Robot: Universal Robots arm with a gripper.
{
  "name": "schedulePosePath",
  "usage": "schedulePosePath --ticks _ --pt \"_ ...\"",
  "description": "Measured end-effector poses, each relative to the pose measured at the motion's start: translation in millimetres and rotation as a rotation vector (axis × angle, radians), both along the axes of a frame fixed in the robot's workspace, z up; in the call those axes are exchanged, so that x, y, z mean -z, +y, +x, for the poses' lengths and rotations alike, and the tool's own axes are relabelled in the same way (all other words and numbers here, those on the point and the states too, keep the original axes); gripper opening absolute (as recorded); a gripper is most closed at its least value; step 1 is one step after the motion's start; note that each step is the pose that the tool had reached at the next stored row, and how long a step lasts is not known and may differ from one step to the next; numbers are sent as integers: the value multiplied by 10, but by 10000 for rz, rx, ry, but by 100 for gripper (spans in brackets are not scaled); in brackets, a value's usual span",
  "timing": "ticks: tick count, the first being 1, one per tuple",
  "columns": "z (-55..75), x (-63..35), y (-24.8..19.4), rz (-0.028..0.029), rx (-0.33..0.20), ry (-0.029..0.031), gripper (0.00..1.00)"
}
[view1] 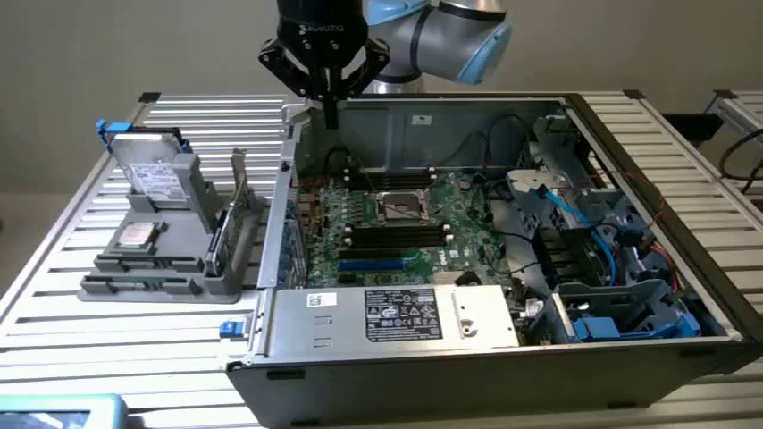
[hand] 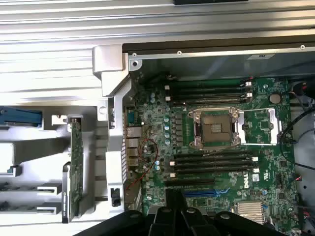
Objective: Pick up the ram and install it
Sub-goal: 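Reach for the ram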
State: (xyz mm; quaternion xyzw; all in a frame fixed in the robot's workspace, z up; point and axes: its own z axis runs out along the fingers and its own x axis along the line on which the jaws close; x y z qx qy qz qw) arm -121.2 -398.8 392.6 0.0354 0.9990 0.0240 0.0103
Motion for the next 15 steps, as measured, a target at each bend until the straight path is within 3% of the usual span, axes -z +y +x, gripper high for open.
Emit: schedulePosePath --ticks 15 --pt "-18 -1 -2 -1 1 2 11"
